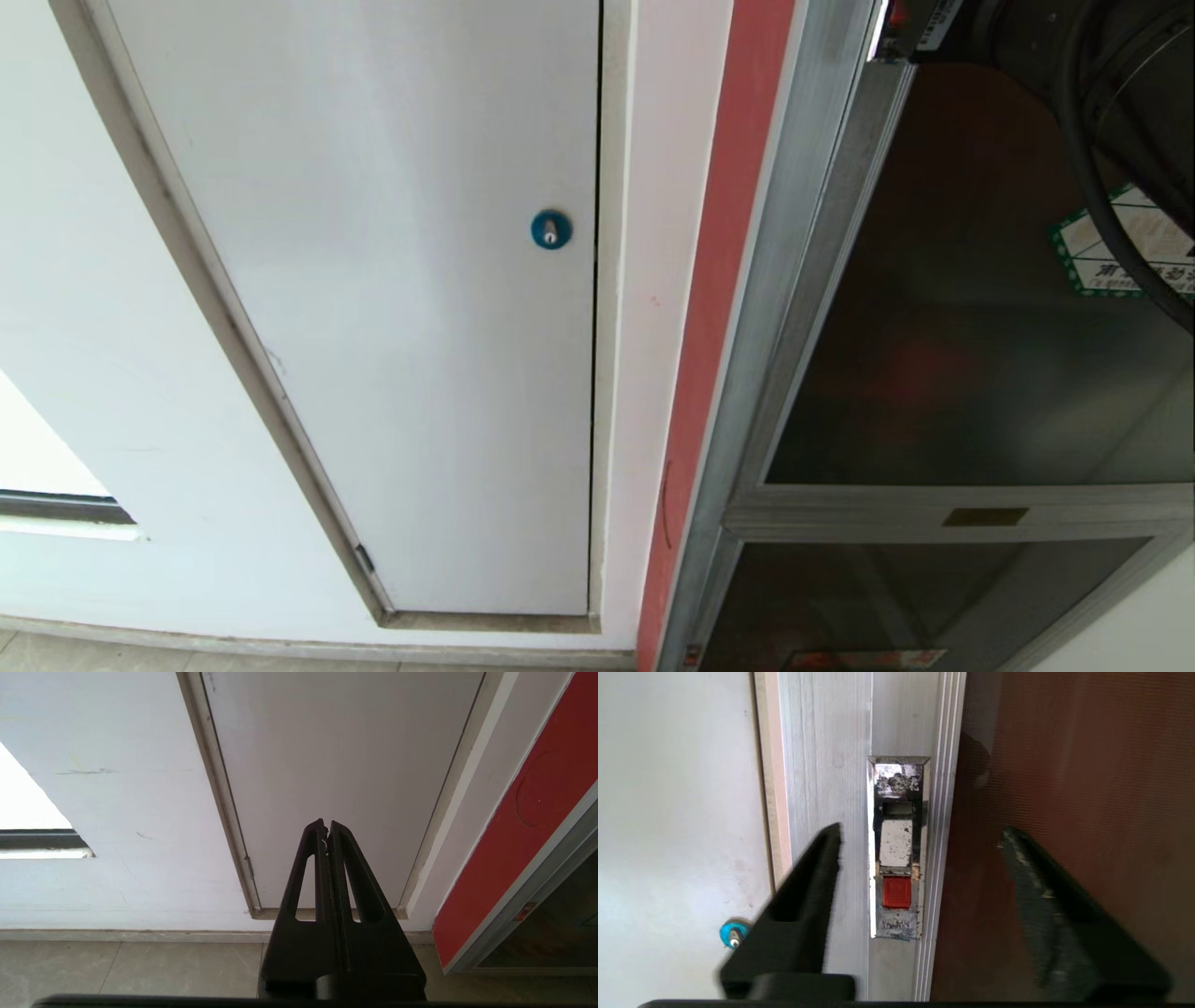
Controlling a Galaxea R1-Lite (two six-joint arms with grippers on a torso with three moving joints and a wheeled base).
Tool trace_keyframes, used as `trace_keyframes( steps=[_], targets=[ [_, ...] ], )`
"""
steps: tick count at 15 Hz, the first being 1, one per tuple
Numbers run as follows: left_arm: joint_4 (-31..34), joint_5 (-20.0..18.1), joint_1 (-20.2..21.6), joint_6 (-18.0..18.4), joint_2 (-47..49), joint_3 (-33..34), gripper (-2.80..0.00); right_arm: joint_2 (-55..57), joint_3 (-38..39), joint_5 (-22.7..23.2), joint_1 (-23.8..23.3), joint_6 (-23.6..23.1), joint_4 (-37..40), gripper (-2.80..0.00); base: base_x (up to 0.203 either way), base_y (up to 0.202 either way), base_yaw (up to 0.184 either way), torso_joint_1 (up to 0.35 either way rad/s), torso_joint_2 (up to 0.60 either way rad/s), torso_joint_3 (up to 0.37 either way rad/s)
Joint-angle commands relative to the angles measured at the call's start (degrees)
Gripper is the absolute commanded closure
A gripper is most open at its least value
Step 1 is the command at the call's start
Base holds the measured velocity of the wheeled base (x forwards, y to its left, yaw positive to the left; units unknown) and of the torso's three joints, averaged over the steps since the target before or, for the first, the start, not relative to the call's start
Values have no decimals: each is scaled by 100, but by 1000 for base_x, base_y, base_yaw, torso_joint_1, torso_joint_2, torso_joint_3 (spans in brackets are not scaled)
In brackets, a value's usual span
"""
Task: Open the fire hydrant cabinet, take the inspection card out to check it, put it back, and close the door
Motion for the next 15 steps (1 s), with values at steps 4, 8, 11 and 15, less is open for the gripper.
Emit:
trace_keyframes(
  steps=[4,8,11,15],
  targets=[
    [0,0,4,-2,4,9,0,57,-44,-16,3,-39,-27,0,0,0,0,0,0,0],
    [0,0,4,-2,4,4,0,48,-54,-16,12,-47,-27,0,0,0,0,0,0,0],
    [0,0,4,-2,4,9,0,30,-72,-16,12,-56,-27,0,0,0,0,0,0,0],
    [0,0,-3,-2,4,1,0,-33,-54,-27,21,-74,-18,0,0,0,0,0,0,0]
  ],
)
